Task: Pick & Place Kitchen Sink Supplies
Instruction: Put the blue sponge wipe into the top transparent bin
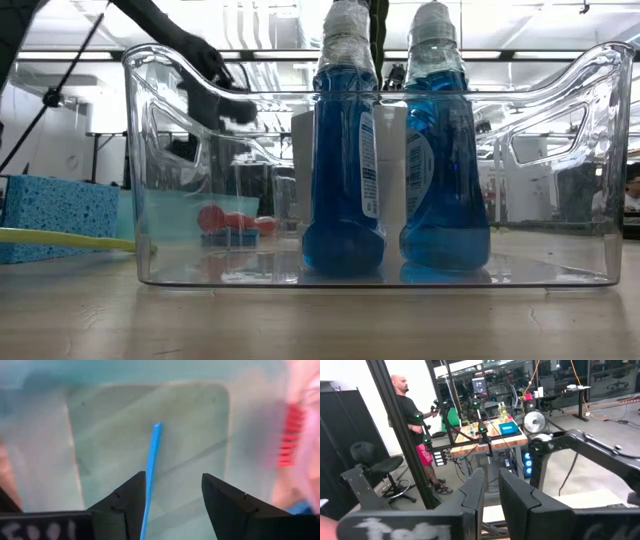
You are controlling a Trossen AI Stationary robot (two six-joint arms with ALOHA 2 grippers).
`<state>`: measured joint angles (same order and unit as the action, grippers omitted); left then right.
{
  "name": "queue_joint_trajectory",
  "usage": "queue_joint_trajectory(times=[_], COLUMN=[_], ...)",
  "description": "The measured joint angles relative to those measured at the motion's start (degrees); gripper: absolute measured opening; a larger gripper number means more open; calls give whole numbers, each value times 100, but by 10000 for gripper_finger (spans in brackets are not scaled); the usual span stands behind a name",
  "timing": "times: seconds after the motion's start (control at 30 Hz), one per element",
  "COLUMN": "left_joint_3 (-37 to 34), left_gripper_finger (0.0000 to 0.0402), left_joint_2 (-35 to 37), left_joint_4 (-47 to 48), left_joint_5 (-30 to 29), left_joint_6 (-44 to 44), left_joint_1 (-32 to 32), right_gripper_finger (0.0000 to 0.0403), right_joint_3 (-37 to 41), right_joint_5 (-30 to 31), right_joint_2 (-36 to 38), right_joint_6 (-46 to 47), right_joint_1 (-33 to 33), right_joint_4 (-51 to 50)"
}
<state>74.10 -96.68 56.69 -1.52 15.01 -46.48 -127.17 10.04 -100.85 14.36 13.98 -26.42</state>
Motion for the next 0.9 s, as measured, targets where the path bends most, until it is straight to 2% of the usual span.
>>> queue_joint_trajectory(times=[0.2, 0.47, 0.67, 0.9], left_joint_3=[152, 244, 249, 249], left_gripper_finger=[188, 188, 188, 188], left_joint_2=[731, 1875, 2586, 3100], left_joint_4=[2, 6, 44, 263], left_joint_5=[13, 356, 1083, 1862], left_joint_6=[97, 626, 1240, 1763], left_joint_1=[0, 56, 114, 597], right_gripper_finger=[57, 60, 52, 59], right_joint_3=[0, 0, 0, 0], right_joint_5=[2, 2, 2, 4], right_joint_2=[55, 73, 73, 143], right_joint_6=[-5, -130, -161, -429], right_joint_1=[0, 0, 0, 0], right_joint_4=[-21, -41, -41, -186])
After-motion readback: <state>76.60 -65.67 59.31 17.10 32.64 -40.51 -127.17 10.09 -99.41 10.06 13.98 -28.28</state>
